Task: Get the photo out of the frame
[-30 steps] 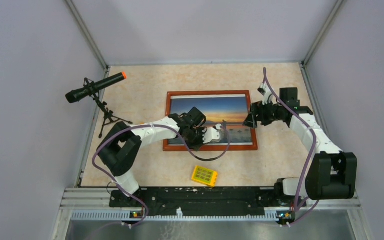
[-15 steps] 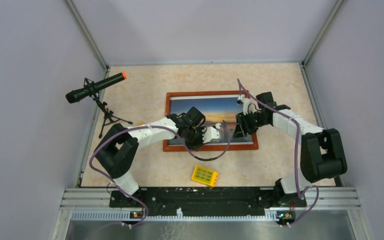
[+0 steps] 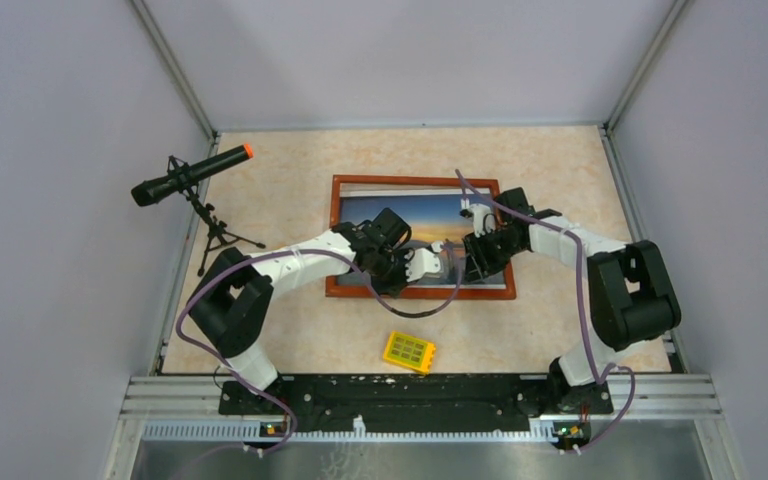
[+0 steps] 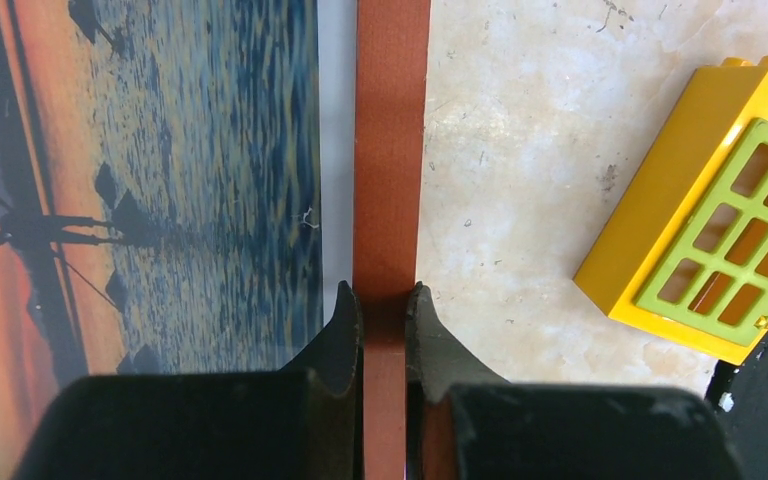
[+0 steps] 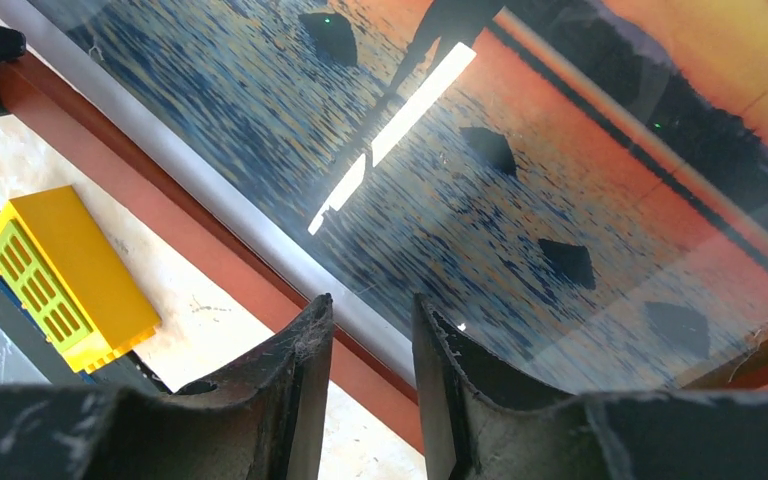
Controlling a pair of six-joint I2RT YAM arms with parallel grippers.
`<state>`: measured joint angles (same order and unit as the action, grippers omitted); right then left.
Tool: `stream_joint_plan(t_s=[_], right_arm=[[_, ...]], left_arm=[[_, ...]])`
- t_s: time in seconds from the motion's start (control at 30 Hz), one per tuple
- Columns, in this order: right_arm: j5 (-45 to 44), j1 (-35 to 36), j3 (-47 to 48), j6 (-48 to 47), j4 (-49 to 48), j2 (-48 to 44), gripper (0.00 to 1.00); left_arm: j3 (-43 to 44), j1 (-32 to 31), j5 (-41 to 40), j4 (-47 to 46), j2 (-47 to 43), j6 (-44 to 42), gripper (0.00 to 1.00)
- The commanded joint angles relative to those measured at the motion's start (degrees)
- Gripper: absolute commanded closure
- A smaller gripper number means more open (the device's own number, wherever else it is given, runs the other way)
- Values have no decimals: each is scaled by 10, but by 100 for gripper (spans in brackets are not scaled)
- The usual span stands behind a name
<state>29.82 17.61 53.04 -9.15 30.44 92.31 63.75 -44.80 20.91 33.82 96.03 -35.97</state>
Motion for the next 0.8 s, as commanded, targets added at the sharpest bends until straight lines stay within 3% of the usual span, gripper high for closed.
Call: stream_joint_plan(t_s=[0.0,0.2,0.33,0.53,0.77], right_arm=[[-51,1,5,-7,3,19,65],[-46,2,0,-9,2,-4,63],[-41,2,0,-9,3,6,63],[-40,1,-1,-6,-2,23,74],[-65,2,-4,-1,-9,25,84]], left_arm=[[33,10,40,-14,-29,8,100],[8,26,57,-35,-9,7,98],[-20,25,19,-63,-10,-3,82],[-29,14,19,-89,0,-1,44],[-8,-48,-42,-132,50,9,39]])
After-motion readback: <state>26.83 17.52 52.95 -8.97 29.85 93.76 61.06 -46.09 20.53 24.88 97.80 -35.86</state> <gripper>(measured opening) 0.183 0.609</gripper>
